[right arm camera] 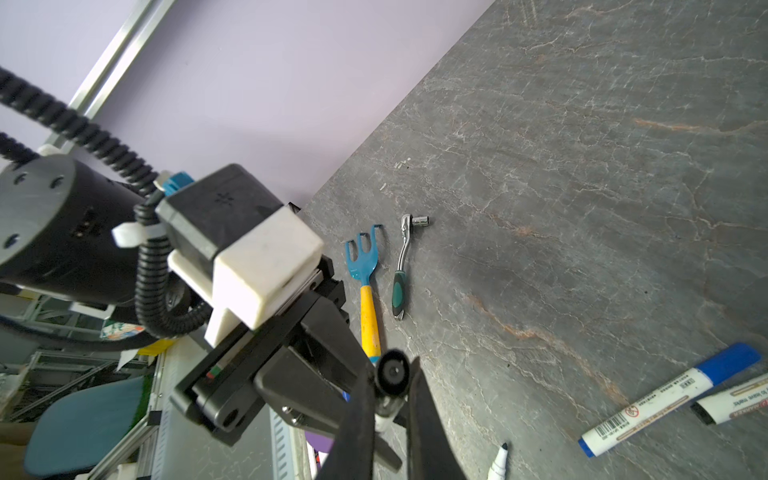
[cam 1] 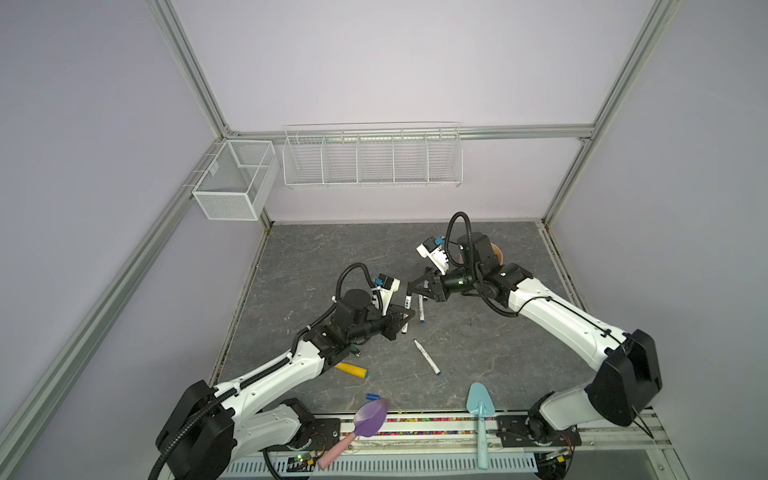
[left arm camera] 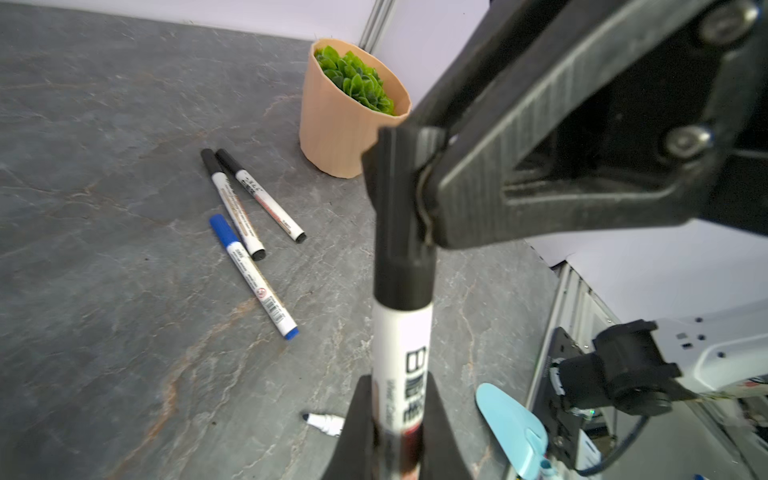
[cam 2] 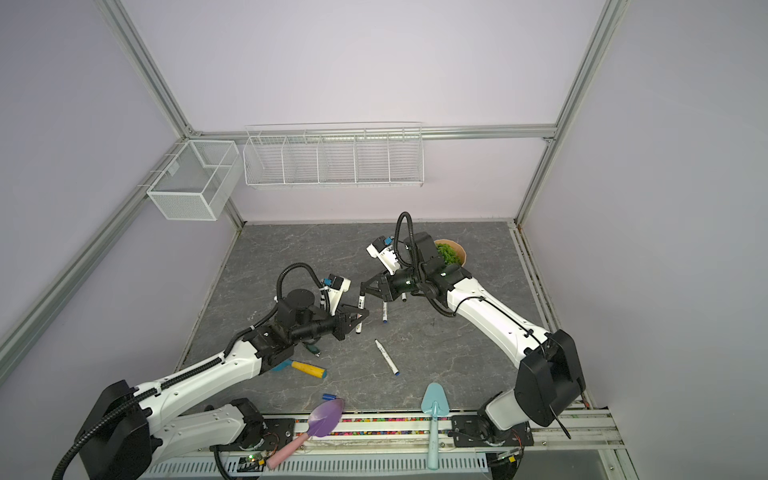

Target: Insert the pens into the pen caps

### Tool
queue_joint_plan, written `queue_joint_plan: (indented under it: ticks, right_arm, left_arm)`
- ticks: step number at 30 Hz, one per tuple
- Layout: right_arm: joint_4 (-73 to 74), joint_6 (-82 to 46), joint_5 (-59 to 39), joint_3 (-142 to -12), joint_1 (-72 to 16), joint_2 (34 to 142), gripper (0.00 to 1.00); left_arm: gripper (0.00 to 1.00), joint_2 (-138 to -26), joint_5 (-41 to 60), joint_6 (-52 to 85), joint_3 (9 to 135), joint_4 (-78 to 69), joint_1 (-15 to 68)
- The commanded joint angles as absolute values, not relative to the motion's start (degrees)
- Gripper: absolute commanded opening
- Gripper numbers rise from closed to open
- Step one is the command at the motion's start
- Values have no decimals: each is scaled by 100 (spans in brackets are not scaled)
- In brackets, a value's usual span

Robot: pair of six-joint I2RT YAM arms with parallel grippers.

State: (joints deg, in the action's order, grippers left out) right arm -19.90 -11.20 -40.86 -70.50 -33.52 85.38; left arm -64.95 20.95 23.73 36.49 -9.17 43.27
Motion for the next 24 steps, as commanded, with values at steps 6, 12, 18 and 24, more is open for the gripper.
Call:
queue_joint_plan:
  ticks: [6,12,18,24]
  right_arm:
    - [-4141,-1307,-4705,-6621,-3301,8622,7]
    - [-3876,-1493,-4721,-6924,-3302,8487,24]
    - [-3685,-1636,-4606,-6966,-3303,8355,41]
    - [-3554,-1752,-4280,-6878,-3292,8105,31]
  left_arm:
    - [0,-6137,1704,2416,4548,-3427,4142]
    - [0,-6526,1379,2122,4249,-3285,4779]
    - [0,-6993,1277,2522,3982,-4037,4942]
    - [0,-7163,963,2635,3872,-4354,4972]
